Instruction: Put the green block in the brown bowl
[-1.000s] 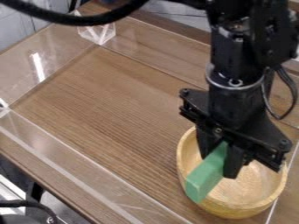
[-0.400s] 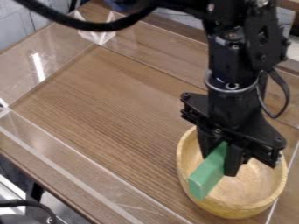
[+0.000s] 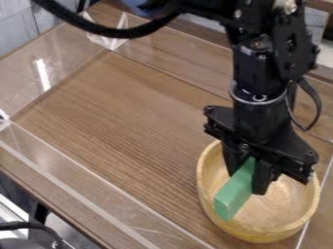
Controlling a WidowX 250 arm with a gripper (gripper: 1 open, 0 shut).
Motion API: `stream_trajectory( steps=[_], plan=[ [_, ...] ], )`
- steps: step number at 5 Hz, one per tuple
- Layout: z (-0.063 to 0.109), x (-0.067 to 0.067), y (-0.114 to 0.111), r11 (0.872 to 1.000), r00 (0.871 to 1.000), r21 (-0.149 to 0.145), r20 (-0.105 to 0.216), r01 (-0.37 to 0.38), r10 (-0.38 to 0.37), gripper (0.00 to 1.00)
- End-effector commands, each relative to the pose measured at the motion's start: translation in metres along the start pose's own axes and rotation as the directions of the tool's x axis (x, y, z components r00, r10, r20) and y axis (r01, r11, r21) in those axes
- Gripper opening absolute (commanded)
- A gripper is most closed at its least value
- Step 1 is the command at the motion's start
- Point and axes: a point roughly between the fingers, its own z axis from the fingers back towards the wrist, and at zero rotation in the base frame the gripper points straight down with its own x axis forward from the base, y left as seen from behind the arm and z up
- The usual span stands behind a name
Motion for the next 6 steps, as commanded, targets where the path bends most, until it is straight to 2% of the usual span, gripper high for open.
stream_trajectory(
  steps=[1,6],
  plan=[
    [0.004,0.009,0.001,1.0,0.999,-0.019,0.034,-0.003,0.004,0.0],
    [-0.01,0.016,0.008,0.998,0.999,-0.061,0.035,-0.013,0.016,0.0]
  ],
)
